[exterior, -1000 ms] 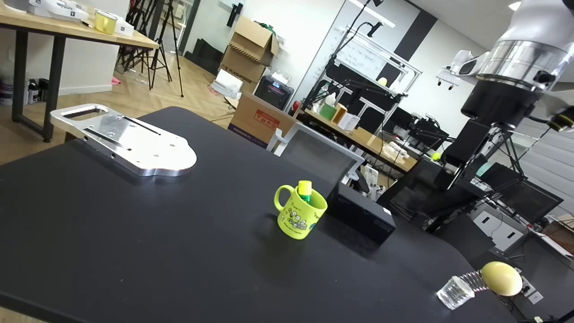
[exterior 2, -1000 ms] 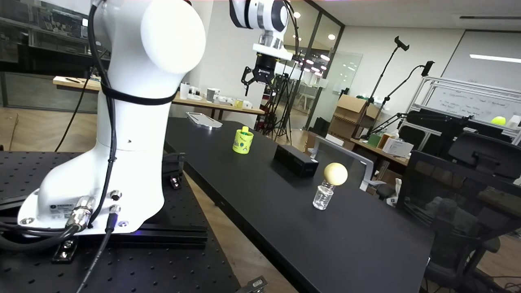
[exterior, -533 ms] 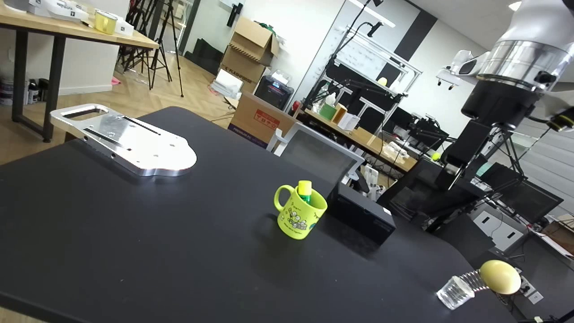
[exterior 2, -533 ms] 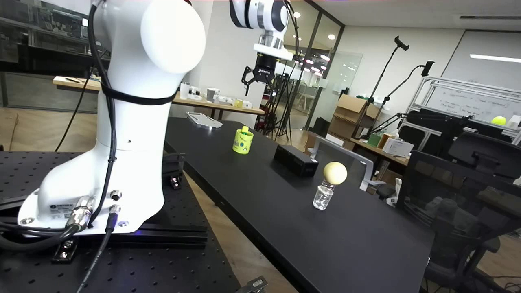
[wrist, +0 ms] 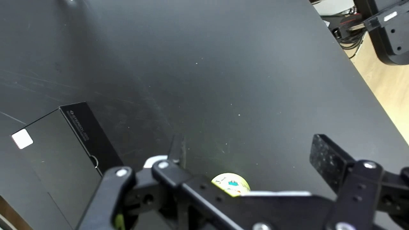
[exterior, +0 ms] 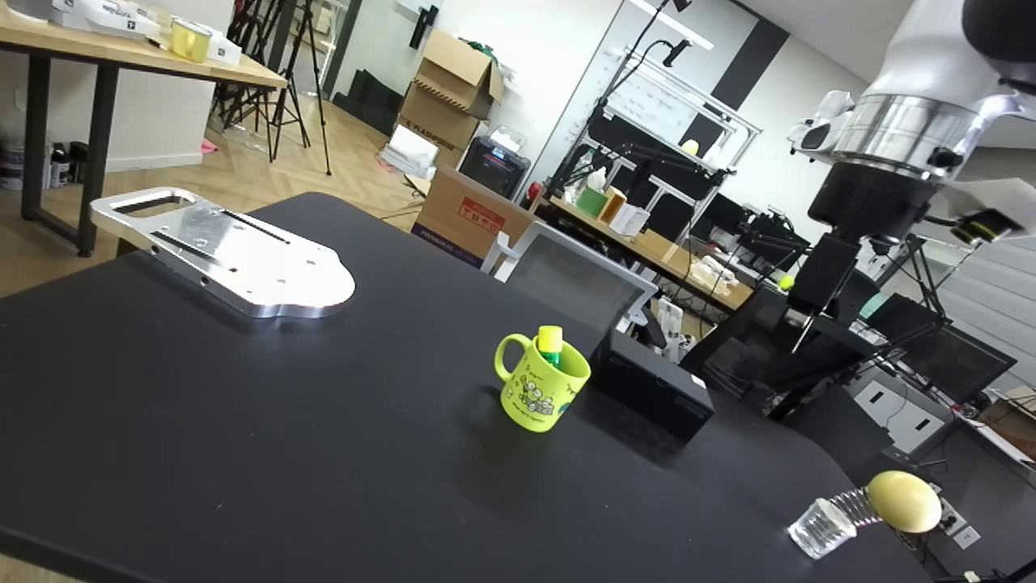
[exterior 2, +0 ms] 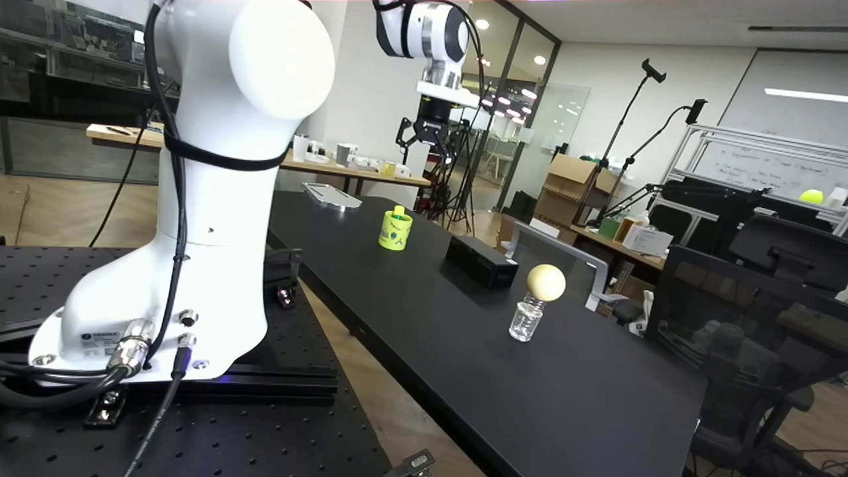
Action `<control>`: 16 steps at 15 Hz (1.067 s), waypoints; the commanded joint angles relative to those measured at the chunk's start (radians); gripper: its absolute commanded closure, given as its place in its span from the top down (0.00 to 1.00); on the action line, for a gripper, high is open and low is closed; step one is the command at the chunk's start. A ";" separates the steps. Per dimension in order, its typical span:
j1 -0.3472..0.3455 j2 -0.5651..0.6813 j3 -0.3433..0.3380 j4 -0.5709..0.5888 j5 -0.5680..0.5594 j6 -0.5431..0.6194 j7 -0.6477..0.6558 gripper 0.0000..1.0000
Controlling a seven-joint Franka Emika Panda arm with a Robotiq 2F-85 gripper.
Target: Move the paper glue from the mug to the box
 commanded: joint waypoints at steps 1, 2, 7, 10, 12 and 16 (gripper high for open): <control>0.008 0.150 0.009 0.158 -0.055 -0.041 -0.004 1.00; 0.013 0.189 0.013 0.198 -0.066 -0.047 -0.005 1.00; 0.061 0.381 0.033 0.403 -0.118 -0.097 -0.018 1.00; 0.109 0.482 0.031 0.509 -0.170 -0.115 -0.017 1.00; 0.137 0.540 0.026 0.572 -0.203 -0.114 -0.031 1.00; 0.175 0.633 0.024 0.674 -0.233 -0.098 -0.054 1.00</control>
